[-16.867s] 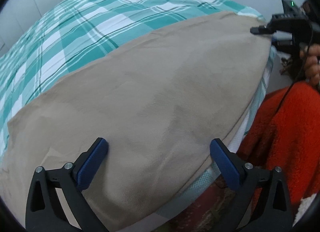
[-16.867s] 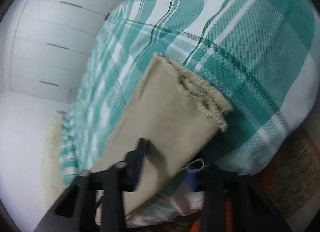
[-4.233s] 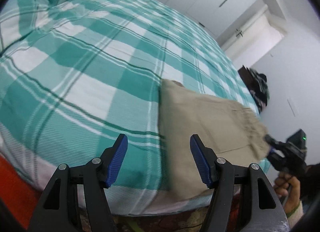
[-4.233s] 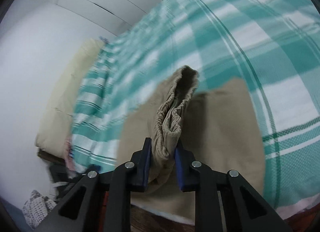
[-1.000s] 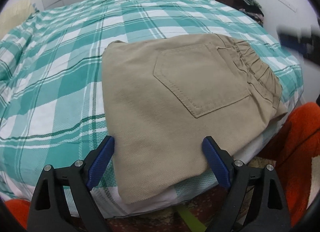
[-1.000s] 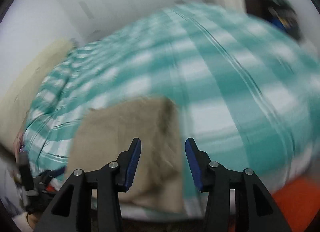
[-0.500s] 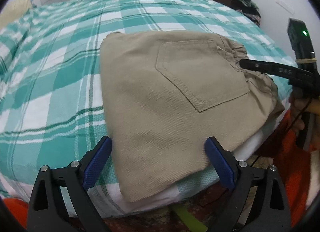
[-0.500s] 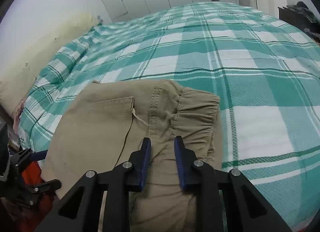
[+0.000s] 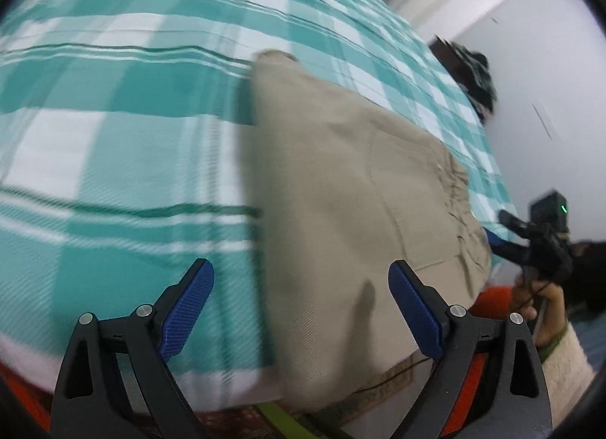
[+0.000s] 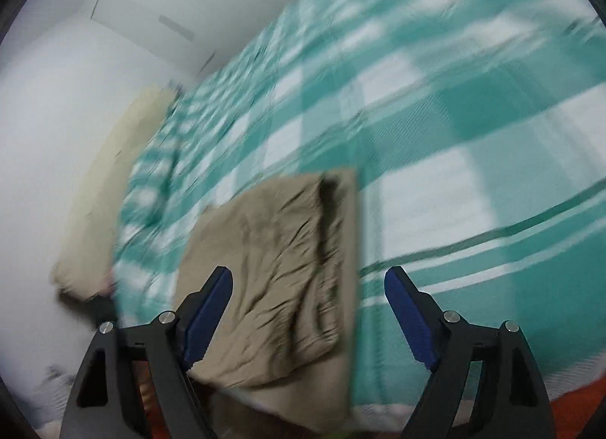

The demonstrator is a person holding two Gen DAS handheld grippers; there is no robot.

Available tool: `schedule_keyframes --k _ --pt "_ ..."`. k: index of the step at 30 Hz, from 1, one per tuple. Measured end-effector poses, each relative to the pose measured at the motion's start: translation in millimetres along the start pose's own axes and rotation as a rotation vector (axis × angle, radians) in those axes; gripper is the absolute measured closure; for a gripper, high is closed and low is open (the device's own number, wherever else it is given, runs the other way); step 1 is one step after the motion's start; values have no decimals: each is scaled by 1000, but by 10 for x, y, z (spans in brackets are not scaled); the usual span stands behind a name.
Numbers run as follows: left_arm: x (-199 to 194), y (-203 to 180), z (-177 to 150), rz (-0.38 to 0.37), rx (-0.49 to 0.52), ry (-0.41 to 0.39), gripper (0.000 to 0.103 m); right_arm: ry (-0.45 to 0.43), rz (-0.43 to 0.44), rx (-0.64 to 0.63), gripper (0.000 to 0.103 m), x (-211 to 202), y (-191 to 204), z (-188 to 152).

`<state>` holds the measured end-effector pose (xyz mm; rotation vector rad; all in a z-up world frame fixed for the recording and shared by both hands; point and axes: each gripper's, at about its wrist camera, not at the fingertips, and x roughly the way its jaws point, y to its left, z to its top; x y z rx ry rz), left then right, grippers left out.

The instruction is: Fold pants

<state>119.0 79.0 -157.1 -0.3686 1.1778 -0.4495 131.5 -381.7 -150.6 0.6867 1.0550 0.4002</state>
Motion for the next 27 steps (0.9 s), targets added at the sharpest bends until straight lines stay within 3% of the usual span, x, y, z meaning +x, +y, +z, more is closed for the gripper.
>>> schedule_keyframes --k 3,5,7,8,9,10,11,13,15,18,20,21,22,23,24,26,27 --pt "278 -121 106 -15 40 96 9 130 -70 -63 20 298 63 51" --pt "342 -155 159 -7 43 101 12 203 -110 -81 20 504 72 58" --pt "305 -213 188 3 32 91 29 216 -79 -69 44 580 99 78" --pt "268 -230 196 13 38 83 46 227 -78 -62 47 609 135 81" --pt "190 -263 207 12 52 66 59 219 -105 -88 57 604 235 85" --pt "139 -265 250 10 52 59 73 210 -113 -110 60 590 294 93" --pt "64 -247 294 -5 39 50 80 191 -125 -149 62 558 419 88" --pt "-150 -225 442 -63 11 3 83 157 -104 -217 67 473 697 108" --pt "-346 -253 600 -68 18 -53 83 125 -79 -295 68 433 1035 187" --pt "-700 -299 946 -8 74 -163 83 72 -55 -401 69 429 1519 363" --pt "-853 -312 1214 74 114 -233 82 30 -53 -462 69 505 1767 556" --pt "-896 -319 1375 149 147 -280 77 2 -50 -485 69 569 1898 720" --pt "-883 -329 1453 215 177 -307 58 -10 -46 -483 69 615 1948 813" --pt "-847 -318 1530 316 214 -333 31 -32 -41 -477 69 705 2008 1009" --pt "-810 -295 1548 417 240 -354 23 -37 -43 -471 65 784 2031 1106" --pt "-818 -228 1430 503 267 -357 19 -27 -99 -439 49 939 1982 1336" --pt "-810 -203 1310 511 283 -346 18 -35 -204 -422 26 985 1917 1408"
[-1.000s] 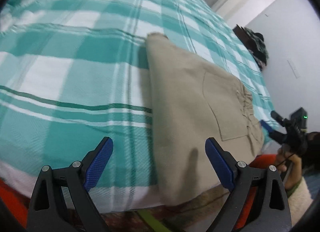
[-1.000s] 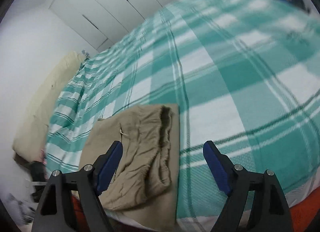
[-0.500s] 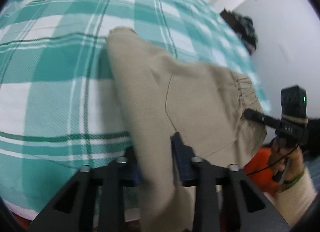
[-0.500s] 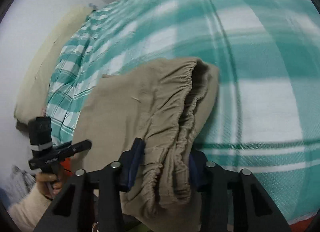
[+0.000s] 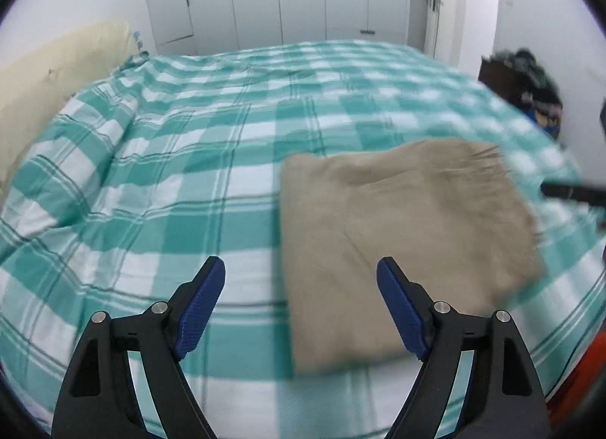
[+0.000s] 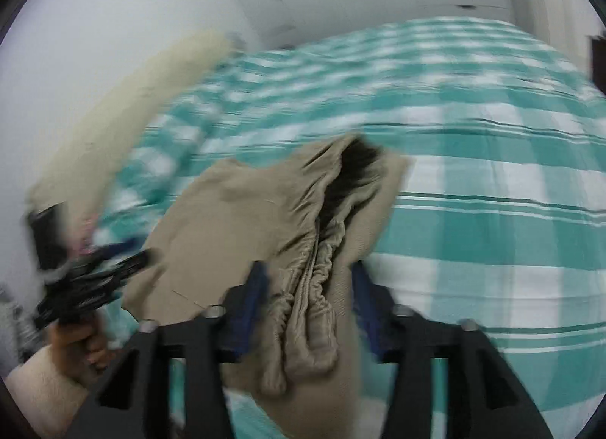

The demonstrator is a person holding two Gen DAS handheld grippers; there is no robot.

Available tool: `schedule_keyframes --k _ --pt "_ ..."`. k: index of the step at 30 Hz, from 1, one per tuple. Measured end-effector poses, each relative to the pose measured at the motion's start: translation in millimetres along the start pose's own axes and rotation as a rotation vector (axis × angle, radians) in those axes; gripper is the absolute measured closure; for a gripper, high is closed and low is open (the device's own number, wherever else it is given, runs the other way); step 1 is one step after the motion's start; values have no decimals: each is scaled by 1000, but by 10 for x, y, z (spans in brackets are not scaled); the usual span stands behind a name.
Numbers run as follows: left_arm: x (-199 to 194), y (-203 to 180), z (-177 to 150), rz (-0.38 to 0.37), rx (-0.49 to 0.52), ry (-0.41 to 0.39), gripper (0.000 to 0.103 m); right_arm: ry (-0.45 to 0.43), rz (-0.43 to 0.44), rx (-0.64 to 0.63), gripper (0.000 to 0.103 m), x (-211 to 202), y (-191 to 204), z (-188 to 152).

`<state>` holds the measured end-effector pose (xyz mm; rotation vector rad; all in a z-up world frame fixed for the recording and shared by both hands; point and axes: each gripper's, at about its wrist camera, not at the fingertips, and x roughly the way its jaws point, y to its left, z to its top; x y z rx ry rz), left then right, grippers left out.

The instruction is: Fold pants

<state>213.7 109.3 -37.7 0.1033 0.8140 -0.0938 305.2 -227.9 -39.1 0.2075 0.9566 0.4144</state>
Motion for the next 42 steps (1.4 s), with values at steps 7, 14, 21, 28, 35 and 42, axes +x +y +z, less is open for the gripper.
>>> schedule_keyframes --k 7,14,21,28,35,42 --pt "-289 -298 -605 122 13 19 6 17 -250 -101 4 -232 54 -567" --pt "-696 -492 -743 194 -50 28 4 -36 -217 -91 0 -612 404 -1295" --pt "-978 -505 -843 137 -85 33 4 -36 -229 -63 0 -778 782 -1578" --pt "-1117 -562 -852 170 -62 -6 4 -30 -264 -88 0 -899 952 -1594" --pt "-1072 -564 -834 121 -39 43 0 -8 -283 -88 0 -930 988 -1610" --pt "-1133 -439 -849 136 -123 52 0 -1 -290 -112 0 -986 1063 -1638"
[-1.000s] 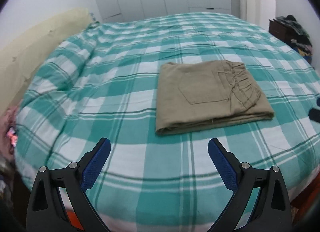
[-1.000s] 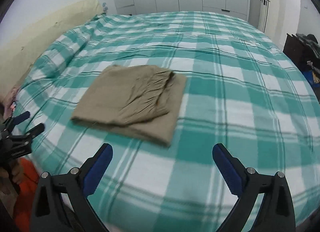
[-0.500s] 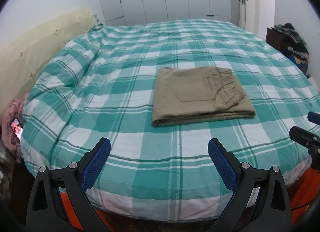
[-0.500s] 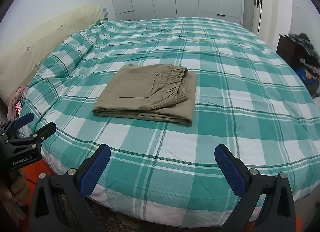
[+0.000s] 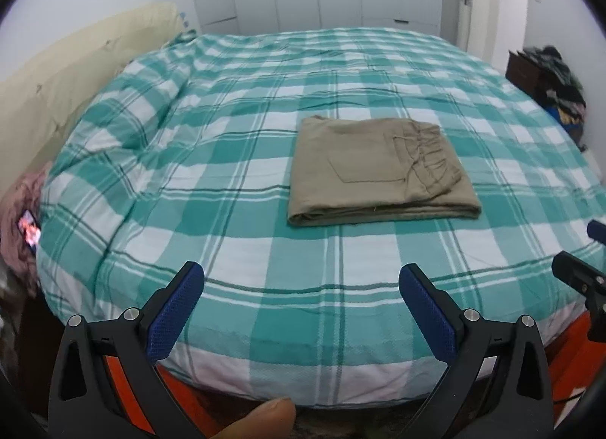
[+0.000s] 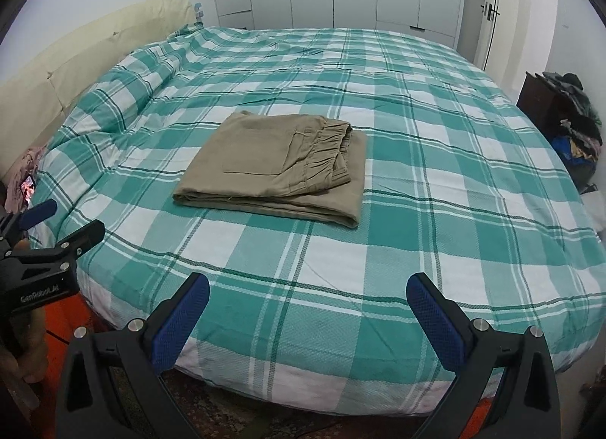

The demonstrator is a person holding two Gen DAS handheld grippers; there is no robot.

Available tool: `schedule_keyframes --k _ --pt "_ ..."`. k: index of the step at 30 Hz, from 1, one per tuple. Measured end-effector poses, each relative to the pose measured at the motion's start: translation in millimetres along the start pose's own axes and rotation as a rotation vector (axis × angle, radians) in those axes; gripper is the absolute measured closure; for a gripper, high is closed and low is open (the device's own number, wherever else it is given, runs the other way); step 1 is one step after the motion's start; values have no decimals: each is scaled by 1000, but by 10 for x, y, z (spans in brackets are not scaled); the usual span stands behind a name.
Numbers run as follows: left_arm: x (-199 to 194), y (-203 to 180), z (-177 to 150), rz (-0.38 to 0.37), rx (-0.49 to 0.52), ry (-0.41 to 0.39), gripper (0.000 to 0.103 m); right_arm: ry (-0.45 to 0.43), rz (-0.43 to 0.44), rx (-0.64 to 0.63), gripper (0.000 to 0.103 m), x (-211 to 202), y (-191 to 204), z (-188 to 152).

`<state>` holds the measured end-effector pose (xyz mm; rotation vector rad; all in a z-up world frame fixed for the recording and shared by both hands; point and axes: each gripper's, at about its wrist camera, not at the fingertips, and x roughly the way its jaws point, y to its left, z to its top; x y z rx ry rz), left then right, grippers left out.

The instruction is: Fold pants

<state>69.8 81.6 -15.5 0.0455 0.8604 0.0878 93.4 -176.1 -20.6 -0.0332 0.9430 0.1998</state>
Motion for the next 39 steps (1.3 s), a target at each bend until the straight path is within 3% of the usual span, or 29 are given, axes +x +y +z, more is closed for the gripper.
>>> schedule_keyframes --k 5,8,11,13,15,18,23,27,31,39 --pt "-105 73 36 -10 15 -52 0 -98 -8 -7 0 -261 14 62" --pt "-125 79 59 66 28 -17 0 -154 14 2 0 -408 1 99" --pt "-100 101 46 -11 29 41 0 -168 1 -1 0 -477 -2 131" --pt "-126 128 22 -64 4 38 0 -165 -16 -5 0 -486 -1 135" --pt "-156 118 22 -72 5 32 0 -155 35 22 0 -473 -41 130" --pt "-188 96 37 -107 20 25 0 -85 51 84 0 -364 -112 141" --pt "-161 -52 -22 -23 124 12 0 -103 -14 2 0 -434 -3 125" --pt "-173 -73 -33 -89 66 47 0 -82 10 2 0 -457 39 117" --pt "-290 -129 -29 -40 95 7 1 -46 6 2 0 -414 43 93" --pt "-401 -183 18 -28 111 -8 1 -9 -21 -20 0 -428 84 96"
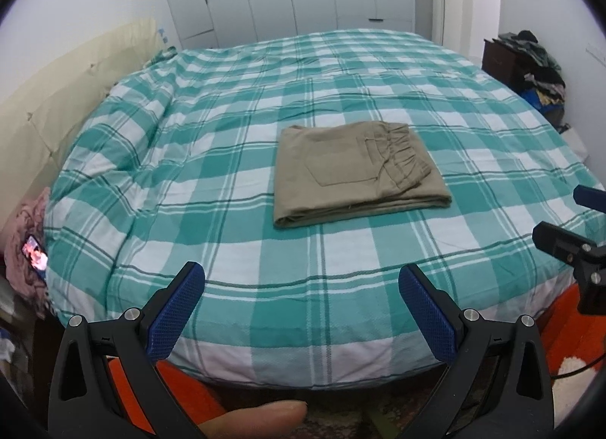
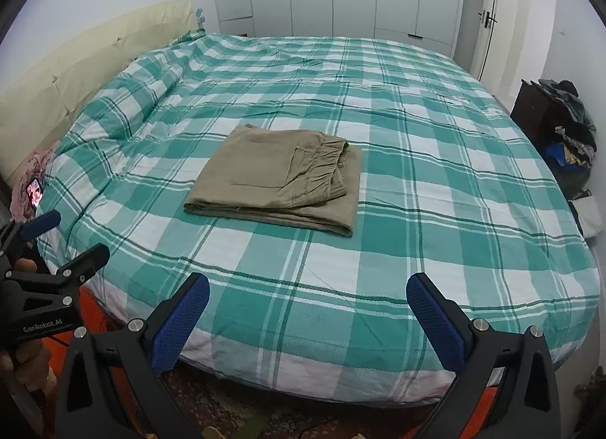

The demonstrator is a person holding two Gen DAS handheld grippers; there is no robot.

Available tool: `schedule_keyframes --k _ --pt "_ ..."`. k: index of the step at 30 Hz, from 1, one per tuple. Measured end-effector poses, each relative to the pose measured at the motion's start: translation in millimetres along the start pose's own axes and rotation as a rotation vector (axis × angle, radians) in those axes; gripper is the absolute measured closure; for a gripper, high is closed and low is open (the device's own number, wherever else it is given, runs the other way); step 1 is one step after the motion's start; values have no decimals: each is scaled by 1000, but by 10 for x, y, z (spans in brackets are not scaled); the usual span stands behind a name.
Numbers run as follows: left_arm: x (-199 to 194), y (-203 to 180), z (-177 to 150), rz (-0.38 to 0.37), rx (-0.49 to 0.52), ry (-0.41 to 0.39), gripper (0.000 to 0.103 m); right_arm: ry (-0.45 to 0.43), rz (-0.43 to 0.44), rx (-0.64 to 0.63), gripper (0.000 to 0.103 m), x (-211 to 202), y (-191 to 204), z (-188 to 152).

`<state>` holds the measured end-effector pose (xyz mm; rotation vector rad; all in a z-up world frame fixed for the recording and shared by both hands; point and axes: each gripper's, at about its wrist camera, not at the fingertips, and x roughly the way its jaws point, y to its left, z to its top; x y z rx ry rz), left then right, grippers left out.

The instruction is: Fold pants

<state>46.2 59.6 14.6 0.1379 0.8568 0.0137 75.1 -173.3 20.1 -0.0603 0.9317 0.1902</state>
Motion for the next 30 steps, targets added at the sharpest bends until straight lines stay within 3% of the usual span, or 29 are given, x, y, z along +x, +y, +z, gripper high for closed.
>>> schedule_keyframes --k 30 --pt "-74 -38 19 37 28 -13 1 24 -1 -29 0 -80 128 34"
